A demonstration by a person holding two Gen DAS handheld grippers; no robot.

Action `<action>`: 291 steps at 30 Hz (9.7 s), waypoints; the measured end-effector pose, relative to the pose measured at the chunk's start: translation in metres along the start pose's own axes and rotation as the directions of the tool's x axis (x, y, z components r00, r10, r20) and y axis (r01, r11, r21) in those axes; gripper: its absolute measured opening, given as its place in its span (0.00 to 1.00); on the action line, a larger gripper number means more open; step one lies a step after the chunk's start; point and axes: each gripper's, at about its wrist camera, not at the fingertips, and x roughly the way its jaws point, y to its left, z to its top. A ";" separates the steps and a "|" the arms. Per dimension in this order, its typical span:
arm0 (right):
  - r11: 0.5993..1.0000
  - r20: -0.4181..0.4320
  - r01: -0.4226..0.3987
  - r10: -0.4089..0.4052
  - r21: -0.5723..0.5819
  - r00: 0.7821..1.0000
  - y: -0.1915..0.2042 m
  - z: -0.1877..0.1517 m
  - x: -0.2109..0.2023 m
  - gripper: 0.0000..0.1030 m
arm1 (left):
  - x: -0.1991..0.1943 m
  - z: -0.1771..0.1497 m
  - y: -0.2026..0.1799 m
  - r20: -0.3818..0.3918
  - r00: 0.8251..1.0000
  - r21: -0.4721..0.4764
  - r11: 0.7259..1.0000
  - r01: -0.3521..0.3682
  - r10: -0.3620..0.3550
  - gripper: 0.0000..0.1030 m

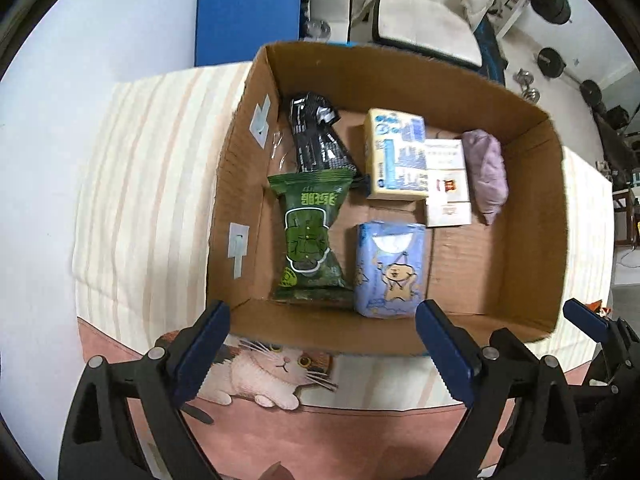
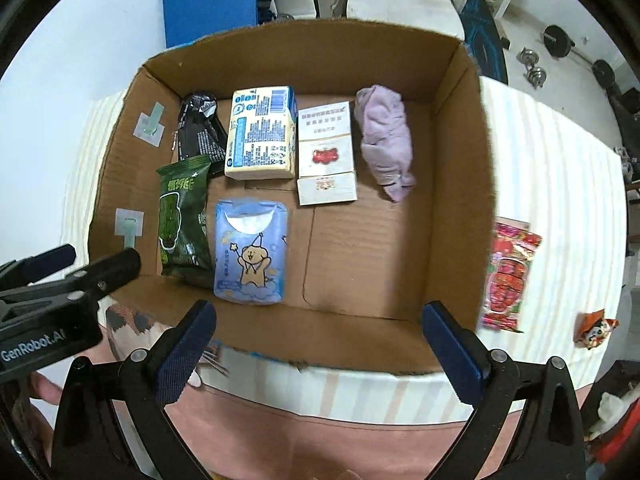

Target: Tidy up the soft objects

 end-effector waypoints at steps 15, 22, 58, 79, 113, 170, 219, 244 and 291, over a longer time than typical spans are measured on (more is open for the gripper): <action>0.999 0.153 -0.052 0.054 -0.016 0.987 -0.035 -0.061 -0.079 1.00 | -0.068 -0.056 -0.035 0.156 0.987 0.029 0.999 -0.032 0.027 0.92; 0.986 0.227 -0.167 0.156 0.030 0.961 -0.077 -0.075 -0.107 1.00 | -0.097 -0.055 -0.084 0.214 0.976 0.076 0.995 -0.060 0.042 0.92; 0.944 -0.081 0.296 -0.310 -0.148 0.947 -0.401 -0.130 0.042 1.00 | 0.185 -0.005 -0.382 -0.301 0.915 0.489 0.867 -0.094 0.268 0.92; 0.876 -0.248 0.221 -0.349 -0.429 0.904 -0.388 -0.112 0.119 0.49 | 0.163 -0.011 -0.400 -0.335 0.933 0.402 0.916 0.012 0.135 0.48; 0.907 -0.215 0.133 -0.049 0.399 0.975 -0.489 -0.118 0.087 0.42 | 0.152 -0.066 -0.381 -0.278 0.960 0.333 0.941 0.054 0.043 0.44; 0.980 -0.059 -0.087 0.099 0.177 0.993 -0.076 0.007 0.046 0.48 | 0.092 0.075 -0.120 -0.351 0.918 0.086 0.970 0.228 -0.184 0.44; 0.993 0.182 0.045 -0.064 0.106 0.981 -0.078 -0.052 -0.085 1.00 | -0.087 -0.049 -0.057 0.246 0.969 0.060 0.998 0.011 -0.025 0.90; 0.995 0.472 0.057 -0.090 0.083 0.877 -0.065 -0.189 -0.281 1.00 | -0.246 -0.160 -0.066 0.468 0.879 0.130 0.991 0.035 -0.092 0.90; 0.986 0.531 0.131 -0.164 0.099 0.831 -0.060 -0.212 -0.315 1.00 | -0.264 -0.184 -0.058 0.526 0.849 0.101 0.995 0.001 -0.055 1.00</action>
